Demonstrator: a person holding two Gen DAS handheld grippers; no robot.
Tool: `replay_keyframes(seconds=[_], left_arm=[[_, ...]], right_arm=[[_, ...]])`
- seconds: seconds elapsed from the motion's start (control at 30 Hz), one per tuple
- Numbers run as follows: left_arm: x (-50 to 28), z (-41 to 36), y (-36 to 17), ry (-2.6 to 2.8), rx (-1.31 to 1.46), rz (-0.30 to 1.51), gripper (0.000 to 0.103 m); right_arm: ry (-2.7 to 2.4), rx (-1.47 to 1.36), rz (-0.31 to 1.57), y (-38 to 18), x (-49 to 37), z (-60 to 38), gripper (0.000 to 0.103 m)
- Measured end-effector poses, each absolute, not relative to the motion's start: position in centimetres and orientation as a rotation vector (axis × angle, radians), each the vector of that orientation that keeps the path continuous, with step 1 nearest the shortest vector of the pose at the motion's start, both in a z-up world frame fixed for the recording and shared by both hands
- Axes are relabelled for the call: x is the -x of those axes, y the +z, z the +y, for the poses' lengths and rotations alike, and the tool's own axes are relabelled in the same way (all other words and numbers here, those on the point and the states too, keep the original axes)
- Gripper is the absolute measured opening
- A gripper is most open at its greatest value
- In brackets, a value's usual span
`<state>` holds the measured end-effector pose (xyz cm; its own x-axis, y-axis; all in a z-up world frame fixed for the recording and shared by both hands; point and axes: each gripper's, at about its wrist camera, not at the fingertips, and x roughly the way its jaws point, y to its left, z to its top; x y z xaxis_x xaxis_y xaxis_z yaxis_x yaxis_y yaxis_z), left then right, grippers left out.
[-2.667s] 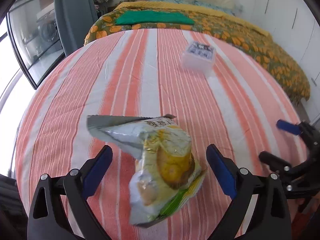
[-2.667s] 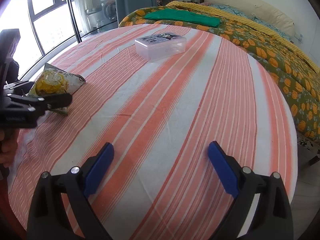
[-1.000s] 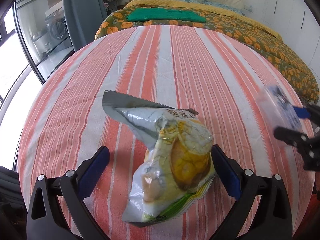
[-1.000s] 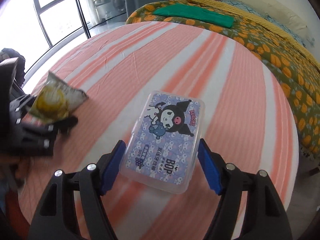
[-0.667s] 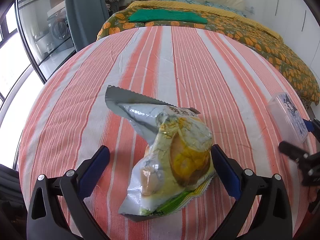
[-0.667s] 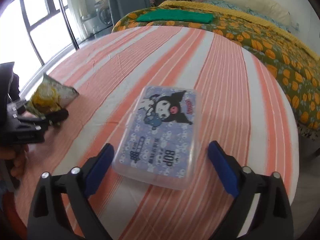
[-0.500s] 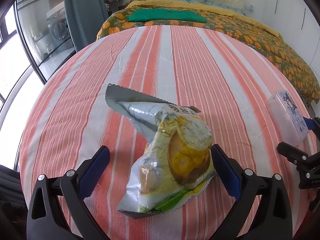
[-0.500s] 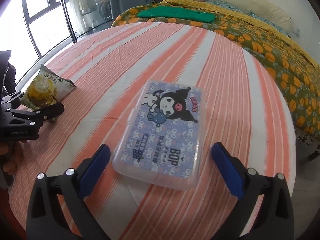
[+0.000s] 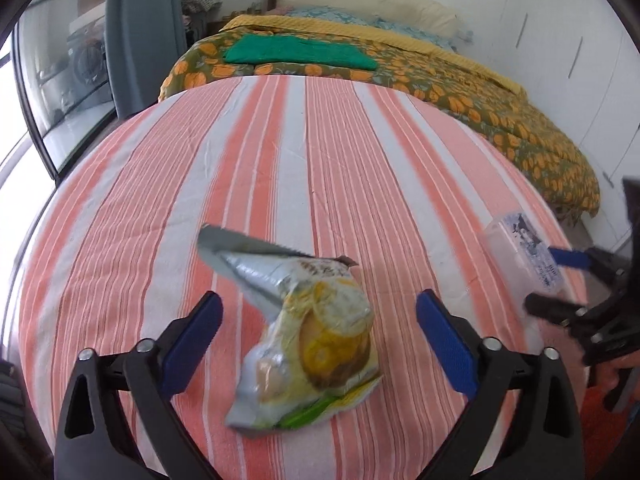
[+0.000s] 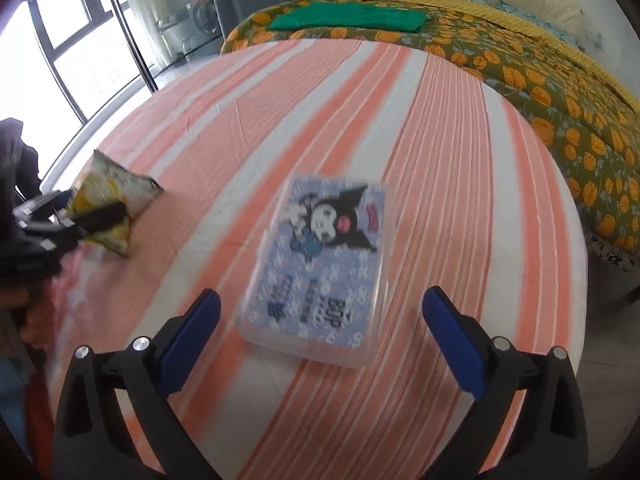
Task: Collect trash
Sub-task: 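Carry bag and box to the blue wastebasket and open both tools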
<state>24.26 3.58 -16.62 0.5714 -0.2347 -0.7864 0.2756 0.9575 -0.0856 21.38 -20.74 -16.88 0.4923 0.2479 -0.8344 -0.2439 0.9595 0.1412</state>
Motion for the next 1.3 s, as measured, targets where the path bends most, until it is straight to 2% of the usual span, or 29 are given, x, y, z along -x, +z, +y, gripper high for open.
replay_keyframes(seconds=[0.13,0.2,0.23,0.33,0.53,0.77,1.07,1.2,1.3], left_arm=[[-24.8,3.0,-16.9,-0.277,-0.086,0.914,0.074],[-25.0,3.2,-17.1,-0.267,-0.085,0.915,0.057],[-25.0,3.4,-17.1,-0.275,-0.074,0.916,0.048],[-24.7,3.9,-16.8,-0.272,-0.056,0.899,0.038],[-22.8,3.4,-15.5,-0.322,-0.042,0.858,0.034],[-17.2,-2.1,-13.3,-0.518,-0.012,0.841,0.034],[-11.7,-20.1,-10.6,-0.84,-0.11,0.838,0.034],[-10.2,-28.5,-12.1,-0.906,-0.183,0.862,0.034],[-10.3,-34.3,-15.5,-0.917,-0.237,0.909,0.035]], right_arm=[[0.307,0.023,1.054,-16.0,-22.6,-19.3,0.082],[0.275,0.061,1.071,-16.1,-23.1,-18.9,0.062],[0.258,0.062,1.073,-16.1,-23.3,-19.1,0.062],[0.259,0.007,1.07,-15.9,-22.8,-20.2,0.061],[0.291,-0.144,1.013,-14.2,-19.6,-24.4,0.061],[0.218,-0.319,0.927,-12.3,-12.9,-36.5,0.061],[-0.008,-0.426,0.937,-15.2,-7.7,-51.0,0.061],[-0.029,-0.463,0.944,-17.1,-7.4,-54.0,0.061],[-0.046,-0.477,0.955,-18.9,-8.0,-56.2,0.061]])
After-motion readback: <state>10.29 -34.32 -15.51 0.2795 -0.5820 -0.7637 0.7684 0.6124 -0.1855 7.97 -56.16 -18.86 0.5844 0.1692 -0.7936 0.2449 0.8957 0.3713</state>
